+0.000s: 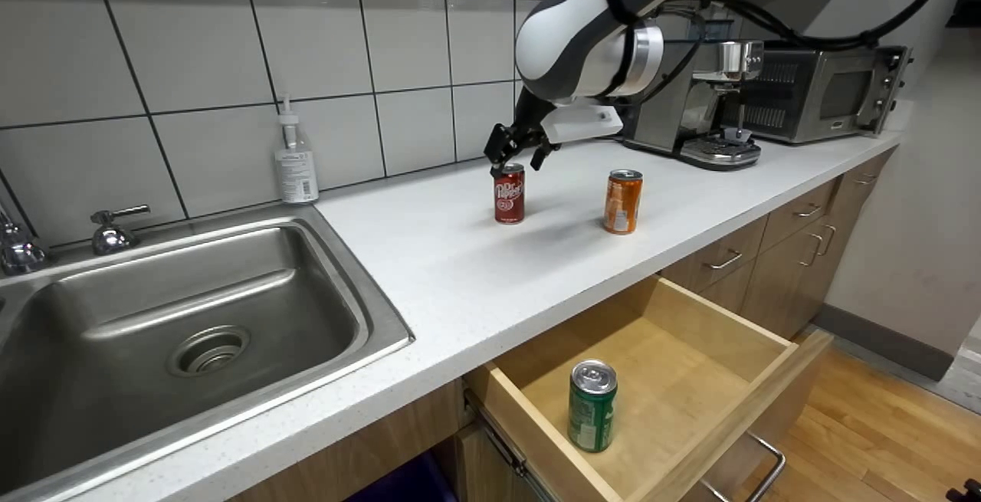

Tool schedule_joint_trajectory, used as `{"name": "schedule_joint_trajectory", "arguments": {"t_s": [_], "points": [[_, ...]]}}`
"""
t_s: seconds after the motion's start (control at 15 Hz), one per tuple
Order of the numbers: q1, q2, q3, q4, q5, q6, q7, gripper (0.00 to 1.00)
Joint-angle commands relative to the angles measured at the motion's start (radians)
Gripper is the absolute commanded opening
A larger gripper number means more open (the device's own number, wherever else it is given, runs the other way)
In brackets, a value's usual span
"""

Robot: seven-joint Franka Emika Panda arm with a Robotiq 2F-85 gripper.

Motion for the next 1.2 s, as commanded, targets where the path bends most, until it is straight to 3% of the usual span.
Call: {"name": "schedule_joint_trajectory", "arguments": {"t_s": [0.0, 0.33, 0.4, 0.53, 0.73, 1.13], "points": [[-0.019, 0.045, 0.021, 0.081, -0.016, -0.034, -0.015, 1.0], [-0.019, 0.07, 0.019, 0.113, -0.018, -0.039, -0.013, 1.0], [-0.019, 0.072, 0.019, 0.116, -0.018, -0.04, -0.014, 0.75], [-0.019, 0.074, 0.019, 0.119, -0.02, -0.039, -0.015, 0.66], [-0.018, 0.076, 0.019, 0.122, -0.021, -0.039, -0.016, 0.42], [-0.023, 0.055, 0.024, 0.098, -0.015, -0.025, -0.018, 0.38]]}}
